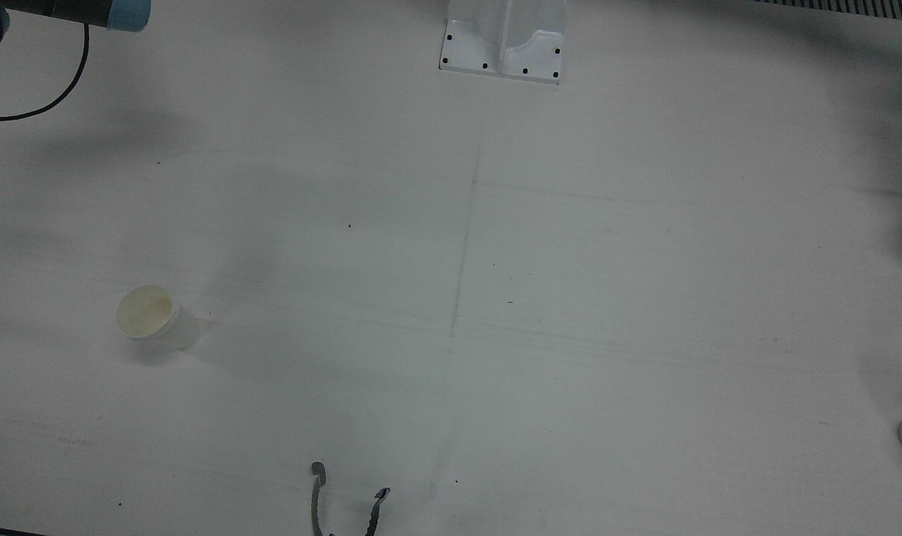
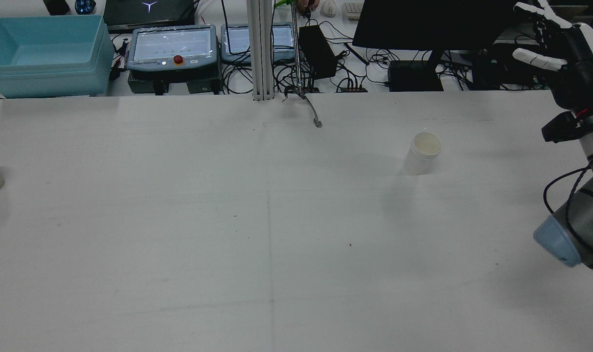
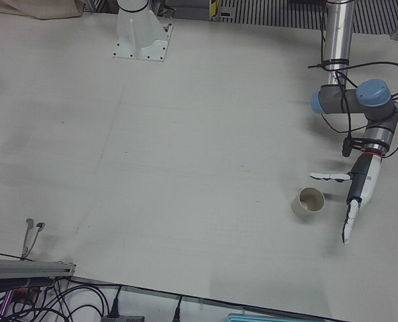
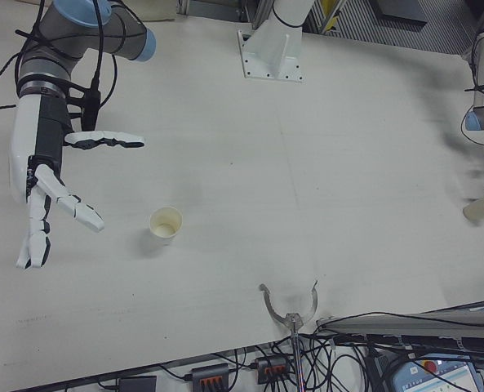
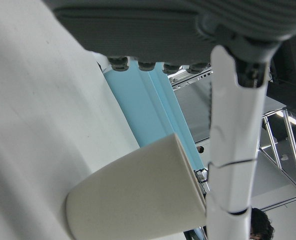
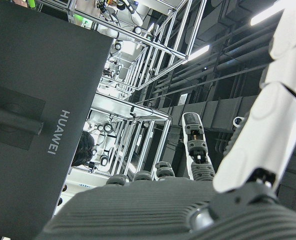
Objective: Pour water
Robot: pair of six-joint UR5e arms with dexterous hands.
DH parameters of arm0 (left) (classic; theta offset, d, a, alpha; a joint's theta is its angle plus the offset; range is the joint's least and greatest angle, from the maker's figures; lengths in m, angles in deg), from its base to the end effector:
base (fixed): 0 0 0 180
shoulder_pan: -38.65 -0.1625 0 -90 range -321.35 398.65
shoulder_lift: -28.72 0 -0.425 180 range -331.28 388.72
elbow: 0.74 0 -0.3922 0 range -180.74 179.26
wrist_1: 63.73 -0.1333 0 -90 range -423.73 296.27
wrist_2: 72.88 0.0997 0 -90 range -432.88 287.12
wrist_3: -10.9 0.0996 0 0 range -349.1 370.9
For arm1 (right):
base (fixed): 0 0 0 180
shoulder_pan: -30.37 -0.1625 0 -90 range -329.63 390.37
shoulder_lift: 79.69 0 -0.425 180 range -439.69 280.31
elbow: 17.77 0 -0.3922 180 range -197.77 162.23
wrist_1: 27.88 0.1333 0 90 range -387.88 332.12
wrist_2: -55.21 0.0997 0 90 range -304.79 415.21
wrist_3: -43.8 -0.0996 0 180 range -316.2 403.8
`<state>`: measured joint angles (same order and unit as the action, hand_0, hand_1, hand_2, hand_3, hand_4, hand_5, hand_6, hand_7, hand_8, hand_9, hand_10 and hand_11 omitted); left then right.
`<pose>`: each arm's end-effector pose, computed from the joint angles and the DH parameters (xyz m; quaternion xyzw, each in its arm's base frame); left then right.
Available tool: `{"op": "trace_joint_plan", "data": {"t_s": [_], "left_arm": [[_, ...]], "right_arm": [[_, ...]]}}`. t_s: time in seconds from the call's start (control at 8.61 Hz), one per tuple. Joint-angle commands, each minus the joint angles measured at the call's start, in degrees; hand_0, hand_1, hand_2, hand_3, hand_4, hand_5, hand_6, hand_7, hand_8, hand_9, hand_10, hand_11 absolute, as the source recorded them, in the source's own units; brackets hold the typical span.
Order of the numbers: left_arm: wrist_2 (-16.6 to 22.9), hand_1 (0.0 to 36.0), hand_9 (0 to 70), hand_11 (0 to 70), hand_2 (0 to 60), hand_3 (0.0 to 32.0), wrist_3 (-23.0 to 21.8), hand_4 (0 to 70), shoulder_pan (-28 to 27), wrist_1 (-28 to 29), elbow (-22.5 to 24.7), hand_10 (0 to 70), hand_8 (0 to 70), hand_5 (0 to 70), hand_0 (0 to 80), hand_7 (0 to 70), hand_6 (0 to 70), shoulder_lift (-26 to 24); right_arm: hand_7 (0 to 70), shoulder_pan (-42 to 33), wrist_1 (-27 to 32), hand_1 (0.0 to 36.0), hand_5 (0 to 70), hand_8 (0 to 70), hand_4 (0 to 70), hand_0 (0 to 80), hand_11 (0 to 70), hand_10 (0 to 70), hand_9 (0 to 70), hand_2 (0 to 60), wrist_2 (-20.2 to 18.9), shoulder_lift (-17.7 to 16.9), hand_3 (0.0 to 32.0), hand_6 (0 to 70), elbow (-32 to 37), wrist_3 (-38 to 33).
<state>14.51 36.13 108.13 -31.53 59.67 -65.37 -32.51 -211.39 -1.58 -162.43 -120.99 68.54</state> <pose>0.0443 -0.5117 0.8427 0.0458 0.7458 -0.6188 0.2426 -0.0744 -0.5573 0.5179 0.1540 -0.7736 0.6132 0.0428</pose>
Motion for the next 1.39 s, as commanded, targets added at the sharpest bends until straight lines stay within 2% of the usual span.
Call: {"op": "trace_joint_plan", "data": {"t_s": [0.0, 0.81, 1.05, 1.28], "left_arm": [[-1.2, 26.8, 0.0, 3.9, 0.0, 3.2, 0.1, 0.0, -2.3, 0.1, -0.6, 0.5, 0.0, 2.5, 63.9, 1.7, 0.0, -0.9], [-4.2, 25.7, 0.0, 2.8, 0.0, 3.8, 0.5, 0.0, -2.5, 4.8, -2.1, 0.0, 0.0, 1.7, 63.0, 0.8, 0.0, -1.8], [-5.4, 26.1, 0.0, 3.5, 0.0, 3.6, 0.5, 0.0, -5.4, 4.9, -4.8, 0.3, 0.0, 1.8, 62.9, 1.2, 0.0, -3.1], [-5.5, 26.0, 0.0, 3.2, 0.0, 3.6, 0.5, 0.0, -5.7, 5.2, -4.9, 0.0, 0.0, 2.0, 63.6, 1.1, 0.0, -3.5]], "right_arm": [[5.6, -0.2, 0.0, 11.8, 9.7, 0.0, 15.0, 45.7, 0.0, 0.0, 0.0, 12.1, -0.1, -0.1, 0.0, 3.5, -0.1, -0.1], [6.8, -0.1, -0.3, 12.2, 10.6, 0.0, 16.6, 46.0, 0.0, 0.0, 0.0, 13.2, -0.2, -0.1, 0.0, 4.0, -0.1, 0.0], [6.9, 0.2, -0.3, 12.2, 10.8, 0.0, 16.9, 46.0, 0.0, 0.0, 0.0, 13.3, -0.2, -0.1, 0.0, 4.1, -0.1, 0.0], [7.0, 0.1, -0.3, 12.2, 10.6, 0.0, 17.4, 46.0, 0.0, 0.0, 0.0, 13.4, -0.2, -0.1, 0.0, 4.2, -0.1, 0.0]]}}
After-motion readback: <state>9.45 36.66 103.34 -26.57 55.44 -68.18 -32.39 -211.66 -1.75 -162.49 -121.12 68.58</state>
